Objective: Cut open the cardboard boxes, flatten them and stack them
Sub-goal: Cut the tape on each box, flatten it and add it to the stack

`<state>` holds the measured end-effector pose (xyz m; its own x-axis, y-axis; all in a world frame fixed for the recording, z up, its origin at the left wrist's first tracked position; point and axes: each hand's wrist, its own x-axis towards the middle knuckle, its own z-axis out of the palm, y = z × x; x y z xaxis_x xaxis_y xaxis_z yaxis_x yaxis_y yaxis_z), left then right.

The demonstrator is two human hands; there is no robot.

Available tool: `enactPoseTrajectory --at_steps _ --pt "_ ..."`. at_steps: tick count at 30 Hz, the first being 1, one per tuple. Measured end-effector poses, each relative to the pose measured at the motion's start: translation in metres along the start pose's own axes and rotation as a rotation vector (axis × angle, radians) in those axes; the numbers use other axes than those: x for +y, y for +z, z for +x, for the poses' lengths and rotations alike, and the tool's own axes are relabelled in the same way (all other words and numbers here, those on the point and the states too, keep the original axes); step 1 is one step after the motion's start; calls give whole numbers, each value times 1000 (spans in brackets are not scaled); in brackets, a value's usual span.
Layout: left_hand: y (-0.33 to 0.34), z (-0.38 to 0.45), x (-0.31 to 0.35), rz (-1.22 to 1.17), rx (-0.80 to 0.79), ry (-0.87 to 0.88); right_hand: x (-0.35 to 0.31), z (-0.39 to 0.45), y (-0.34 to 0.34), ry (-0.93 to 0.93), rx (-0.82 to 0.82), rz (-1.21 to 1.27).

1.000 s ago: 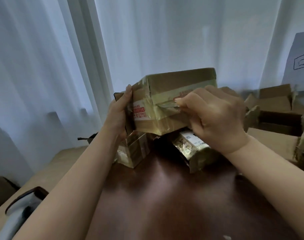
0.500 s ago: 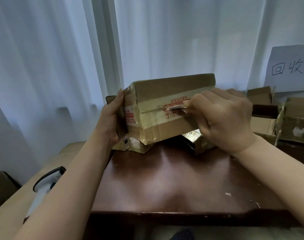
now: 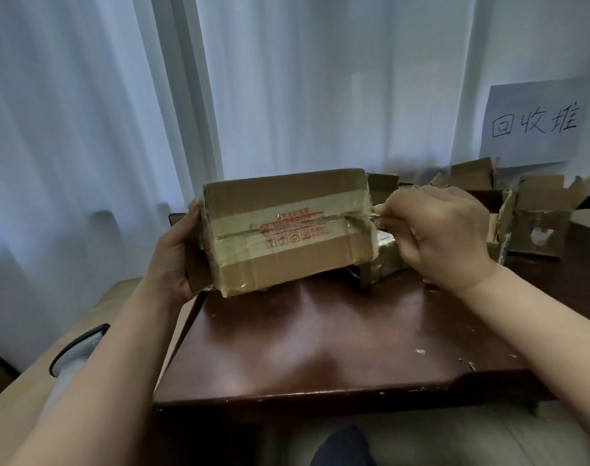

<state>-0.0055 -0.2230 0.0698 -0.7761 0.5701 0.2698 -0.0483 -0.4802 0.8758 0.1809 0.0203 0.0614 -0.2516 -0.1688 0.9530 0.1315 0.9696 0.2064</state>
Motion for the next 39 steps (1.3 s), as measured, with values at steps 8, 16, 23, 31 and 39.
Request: enactPoseTrajectory --at_steps 8,16,23,31,39 --pt "-15 -2 -28 49 -16 -95 20 -57 -1 157 -160 -34" --pt "-14 -7 -83 137 40 -147 5 -91 12 441 -245 0" --pt "-31 -6 -123 520 78 -137 -1 -135 16 497 -425 -99" --pt "22 4 -86 1249 144 460 -5 -158 16 662 -325 -79" --pt "85 0 -116 1636 -569 202 -21 -169 19 337 -261 193"
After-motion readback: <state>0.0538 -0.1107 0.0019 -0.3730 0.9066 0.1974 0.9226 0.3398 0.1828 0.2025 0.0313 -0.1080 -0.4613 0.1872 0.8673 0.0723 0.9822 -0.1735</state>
